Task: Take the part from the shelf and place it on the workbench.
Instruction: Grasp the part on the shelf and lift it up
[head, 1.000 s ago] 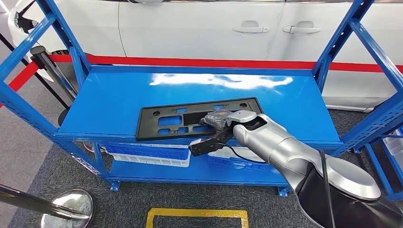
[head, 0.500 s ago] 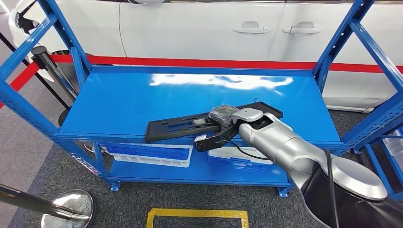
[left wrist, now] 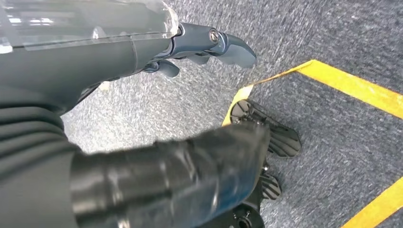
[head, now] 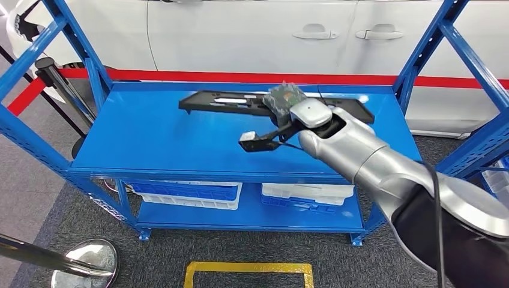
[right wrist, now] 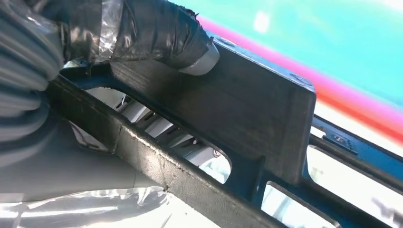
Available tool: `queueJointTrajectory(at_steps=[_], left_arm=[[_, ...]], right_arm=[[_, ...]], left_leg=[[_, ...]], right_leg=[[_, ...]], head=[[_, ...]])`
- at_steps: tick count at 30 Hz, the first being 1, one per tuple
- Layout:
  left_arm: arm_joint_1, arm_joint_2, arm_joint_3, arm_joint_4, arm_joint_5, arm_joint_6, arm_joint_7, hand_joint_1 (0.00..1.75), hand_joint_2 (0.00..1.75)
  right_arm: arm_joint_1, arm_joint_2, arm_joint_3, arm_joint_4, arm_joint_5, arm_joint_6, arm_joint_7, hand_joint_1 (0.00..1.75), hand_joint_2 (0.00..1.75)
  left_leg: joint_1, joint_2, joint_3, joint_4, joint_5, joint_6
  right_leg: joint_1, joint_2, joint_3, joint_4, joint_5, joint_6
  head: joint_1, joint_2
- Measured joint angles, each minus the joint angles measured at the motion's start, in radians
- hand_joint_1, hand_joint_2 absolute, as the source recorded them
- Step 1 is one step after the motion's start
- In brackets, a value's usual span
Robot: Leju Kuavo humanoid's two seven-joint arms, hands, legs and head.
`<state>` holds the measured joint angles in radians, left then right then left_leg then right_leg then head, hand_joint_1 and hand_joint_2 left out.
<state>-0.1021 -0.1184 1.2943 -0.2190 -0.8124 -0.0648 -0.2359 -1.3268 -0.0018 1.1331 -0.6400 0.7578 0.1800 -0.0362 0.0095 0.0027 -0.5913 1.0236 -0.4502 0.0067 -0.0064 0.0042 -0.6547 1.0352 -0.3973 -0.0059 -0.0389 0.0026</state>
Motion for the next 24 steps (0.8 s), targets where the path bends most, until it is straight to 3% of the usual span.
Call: queueJointTrajectory(at_steps=[5,10,24], left_arm=[[0.0,-0.004,0.0,0.0,0.003,-0.009,-0.025,0.0,1.75],[-0.001,-0.006,0.0,0.0,-0.016,-0.023,-0.03,0.0,1.75],[-0.002,-0.006,-0.001,0.0,-0.008,-0.017,-0.051,0.0,1.75]], right_arm=[[-0.082,-0.012,-0.137,-0.146,0.1,0.073,0.016,1.75,1.75],[-0.093,-0.027,-0.238,-0.227,0.136,0.083,0.0,1.75,1.75],[-0.025,-0.099,-0.336,-0.337,0.157,0.056,-0.045,1.75,1.75]], left_leg=[[0.0,-0.001,-0.001,0.0,0.0,0.0],[0.0,-0.002,-0.002,0.0,0.0,0.0],[-0.001,-0.002,-0.002,0.001,0.0,0.0]], right_leg=[[0.0,-0.001,-0.001,0.0,-0.001,0.0],[0.001,-0.001,-0.001,0.0,-0.001,0.0],[0.001,-0.002,-0.001,0.0,-0.001,0.001]], head=[[0.0,0.0],[0.0,0.0],[0.0,0.0]])
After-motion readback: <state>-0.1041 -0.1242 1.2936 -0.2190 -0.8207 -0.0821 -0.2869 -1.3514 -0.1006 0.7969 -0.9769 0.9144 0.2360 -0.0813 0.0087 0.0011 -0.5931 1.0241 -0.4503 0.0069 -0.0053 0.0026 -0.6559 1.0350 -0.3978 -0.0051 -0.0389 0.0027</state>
